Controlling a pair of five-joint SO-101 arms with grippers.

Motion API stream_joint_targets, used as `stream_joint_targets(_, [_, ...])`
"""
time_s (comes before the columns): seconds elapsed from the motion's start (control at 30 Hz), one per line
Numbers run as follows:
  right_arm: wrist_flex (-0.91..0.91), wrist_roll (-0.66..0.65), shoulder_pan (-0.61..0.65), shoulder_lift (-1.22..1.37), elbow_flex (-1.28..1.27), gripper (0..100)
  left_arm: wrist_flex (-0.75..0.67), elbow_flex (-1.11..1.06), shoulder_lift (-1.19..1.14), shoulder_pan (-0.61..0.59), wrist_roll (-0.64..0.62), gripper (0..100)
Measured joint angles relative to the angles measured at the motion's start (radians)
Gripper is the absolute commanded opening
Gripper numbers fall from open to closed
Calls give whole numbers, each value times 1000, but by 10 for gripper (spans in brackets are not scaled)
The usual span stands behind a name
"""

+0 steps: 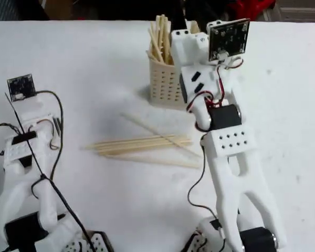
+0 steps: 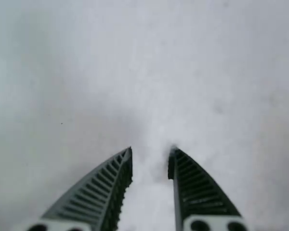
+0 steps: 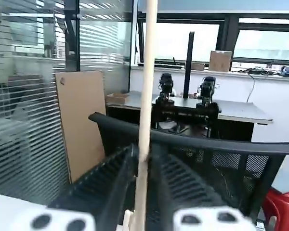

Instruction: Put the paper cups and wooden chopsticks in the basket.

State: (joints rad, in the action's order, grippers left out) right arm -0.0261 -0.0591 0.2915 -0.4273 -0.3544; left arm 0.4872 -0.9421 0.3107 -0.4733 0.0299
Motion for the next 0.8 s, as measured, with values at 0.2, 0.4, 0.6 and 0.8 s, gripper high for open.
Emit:
stream_joint_targets(0.2, [0,0,-3,0,0,127,0,0,0,0,0,143])
stream_joint_targets(0.4, [-66,0,-2,0,-11,7,0,0,0,0,0,143])
stream_joint_targets(0.6, [-528,0,28,-101,-17,39,0,0,0,0,0,143])
stream_joint_targets(0.8, [-957,-114,222,-115,-43,46,0,0,0,0,0,143])
